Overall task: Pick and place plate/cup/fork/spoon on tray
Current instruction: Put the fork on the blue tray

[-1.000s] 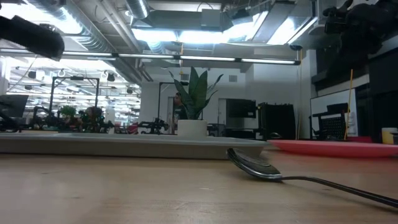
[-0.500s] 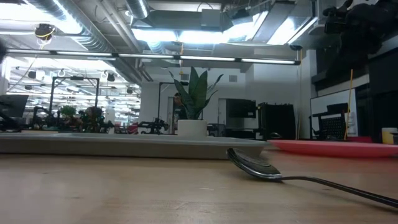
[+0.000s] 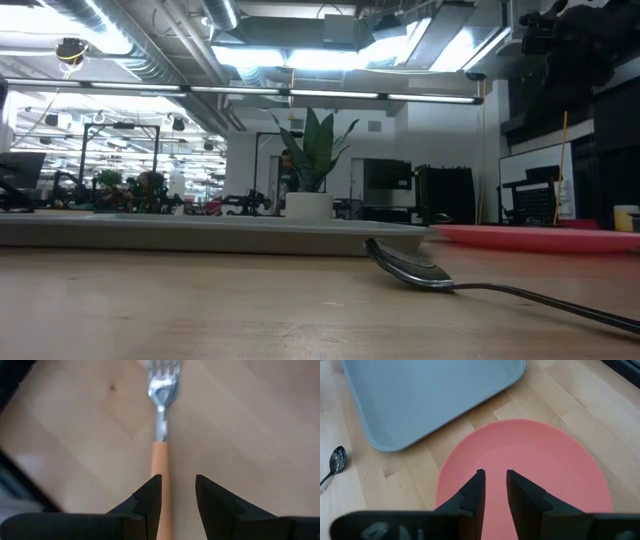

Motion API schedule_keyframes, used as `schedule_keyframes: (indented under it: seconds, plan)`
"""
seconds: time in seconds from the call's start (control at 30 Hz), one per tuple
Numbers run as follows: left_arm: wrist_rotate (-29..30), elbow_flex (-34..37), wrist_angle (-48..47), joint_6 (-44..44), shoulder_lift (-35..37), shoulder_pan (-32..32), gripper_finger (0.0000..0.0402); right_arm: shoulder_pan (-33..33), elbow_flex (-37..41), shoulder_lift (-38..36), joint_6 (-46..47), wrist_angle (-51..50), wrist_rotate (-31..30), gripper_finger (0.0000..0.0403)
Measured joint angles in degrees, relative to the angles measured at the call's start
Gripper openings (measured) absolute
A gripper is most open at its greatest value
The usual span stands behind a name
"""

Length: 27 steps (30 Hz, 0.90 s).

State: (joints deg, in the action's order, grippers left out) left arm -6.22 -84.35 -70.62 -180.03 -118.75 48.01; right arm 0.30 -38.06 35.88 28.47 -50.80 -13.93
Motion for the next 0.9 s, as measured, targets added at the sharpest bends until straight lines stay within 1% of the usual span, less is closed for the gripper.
schedule_keyframes:
  seconds: [0.2, 0.37, 0.57, 0.9]
  plan:
    - [-2.6, 0.0, 2.3, 0.0, -1.0, 0.2, 0.0112, 0.0, 0.0, 0.0, 0.0, 0.0, 0.5, 0.0083]
    - [-2.9, 0.0, 1.1, 0.0, 1.1, 0.1, 0.0112, 0.0, 0.0, 0.0, 0.0, 0.0, 0.5, 0.0083]
    - [-6.2, -0.1, 0.8, 0.1, 1.2, 0.9, 0.0112, 0.0, 0.0, 0.0, 1.3, 0.1, 0.5, 0.0083]
    - [-3.1, -0.1, 1.5, 0.1, 0.4, 2.1, 0.0112, 0.0, 0.0, 0.0, 1.3, 0.1, 0.5, 0.0083]
